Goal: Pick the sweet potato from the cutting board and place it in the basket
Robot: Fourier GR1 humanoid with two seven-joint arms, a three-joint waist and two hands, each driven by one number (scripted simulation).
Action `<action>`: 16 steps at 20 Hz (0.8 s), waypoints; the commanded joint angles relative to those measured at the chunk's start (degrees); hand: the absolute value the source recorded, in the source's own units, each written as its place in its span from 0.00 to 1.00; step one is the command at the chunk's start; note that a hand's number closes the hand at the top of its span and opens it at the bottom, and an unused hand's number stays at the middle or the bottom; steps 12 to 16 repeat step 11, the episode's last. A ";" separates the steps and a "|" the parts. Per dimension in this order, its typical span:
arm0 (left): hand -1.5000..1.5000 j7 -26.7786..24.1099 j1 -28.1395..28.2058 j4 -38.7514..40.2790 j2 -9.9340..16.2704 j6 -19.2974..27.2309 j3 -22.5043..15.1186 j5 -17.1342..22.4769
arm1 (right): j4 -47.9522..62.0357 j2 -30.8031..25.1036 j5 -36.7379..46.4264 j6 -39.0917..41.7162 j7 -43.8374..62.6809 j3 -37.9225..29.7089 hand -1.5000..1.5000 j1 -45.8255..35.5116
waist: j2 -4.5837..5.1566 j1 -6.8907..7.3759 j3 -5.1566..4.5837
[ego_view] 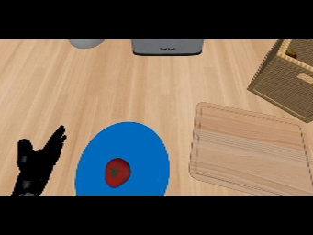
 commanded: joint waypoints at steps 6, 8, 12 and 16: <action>0.50 0.52 1.79 3.43 -1.46 1.08 0.12 -1.46 | -16.34 -0.13 -3.38 0.61 7.88 -1.60 0.00 6.36 | 0.03 -1.25 -0.65; 0.50 2.38 3.26 0.64 -0.05 0.34 1.17 -0.25 | -21.35 -2.04 -4.82 1.71 8.47 -3.73 0.00 10.98 | -0.27 -1.93 -0.64; 0.50 0.52 1.58 3.41 -1.55 1.11 1.18 -1.01 | -29.67 -1.93 -6.46 5.03 11.45 -5.07 0.00 17.65 | -0.06 -2.15 -0.66; 0.50 0.52 1.58 3.41 -1.55 1.11 1.18 -1.01 | -29.67 -1.93 -6.46 5.03 11.45 -5.07 0.00 17.65 | -0.06 -2.15 -0.66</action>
